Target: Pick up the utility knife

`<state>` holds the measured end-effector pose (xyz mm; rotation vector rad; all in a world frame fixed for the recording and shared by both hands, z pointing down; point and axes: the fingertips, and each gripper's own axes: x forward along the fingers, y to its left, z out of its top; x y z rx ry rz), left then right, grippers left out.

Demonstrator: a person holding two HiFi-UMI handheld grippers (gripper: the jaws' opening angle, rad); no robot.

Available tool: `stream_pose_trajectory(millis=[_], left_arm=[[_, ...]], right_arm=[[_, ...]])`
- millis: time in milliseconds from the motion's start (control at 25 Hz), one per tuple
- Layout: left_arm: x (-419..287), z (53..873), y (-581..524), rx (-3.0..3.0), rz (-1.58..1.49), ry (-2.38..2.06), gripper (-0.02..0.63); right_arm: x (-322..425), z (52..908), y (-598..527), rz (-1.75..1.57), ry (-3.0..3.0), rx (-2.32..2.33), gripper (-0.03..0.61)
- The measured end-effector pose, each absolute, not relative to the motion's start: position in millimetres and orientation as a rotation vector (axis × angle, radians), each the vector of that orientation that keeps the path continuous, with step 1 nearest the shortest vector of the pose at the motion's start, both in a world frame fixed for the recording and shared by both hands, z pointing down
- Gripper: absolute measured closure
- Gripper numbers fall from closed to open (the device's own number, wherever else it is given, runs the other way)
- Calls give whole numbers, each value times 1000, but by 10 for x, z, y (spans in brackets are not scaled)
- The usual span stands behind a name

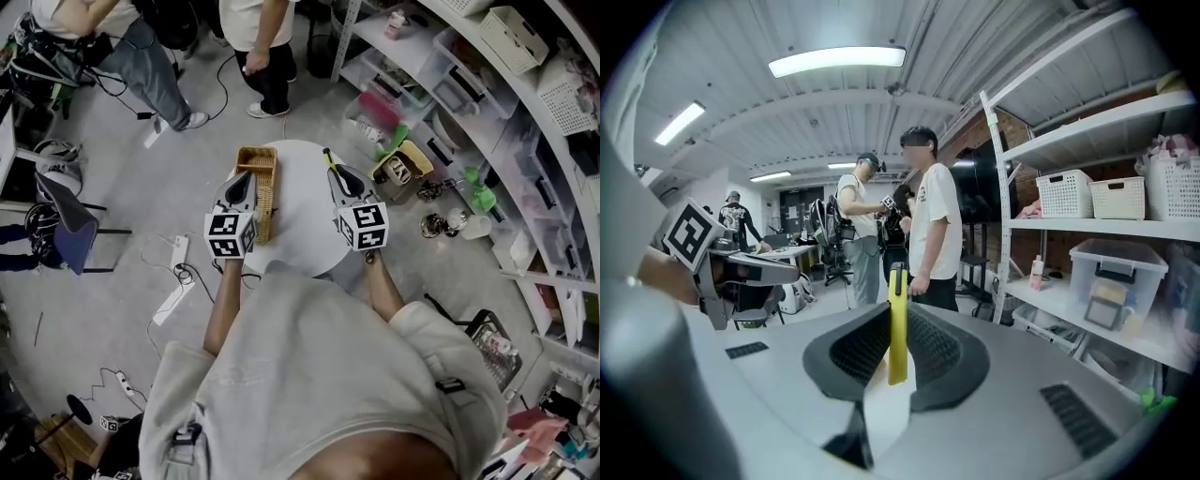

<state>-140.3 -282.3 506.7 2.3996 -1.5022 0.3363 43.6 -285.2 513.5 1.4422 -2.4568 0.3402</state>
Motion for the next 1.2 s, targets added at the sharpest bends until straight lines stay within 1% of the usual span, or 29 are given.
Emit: stream_pose_trajectory(millis=[480, 1200], left_arm=[[-1441, 4742, -2917, 2460, 283, -1548, 594], [-1451, 4779, -2892, 2450, 283, -1552, 594]], right_arm=[[531, 4894, -2882, 293, -2470, 1515, 506], [505, 4948, -2869, 299, -2462, 1507, 506]])
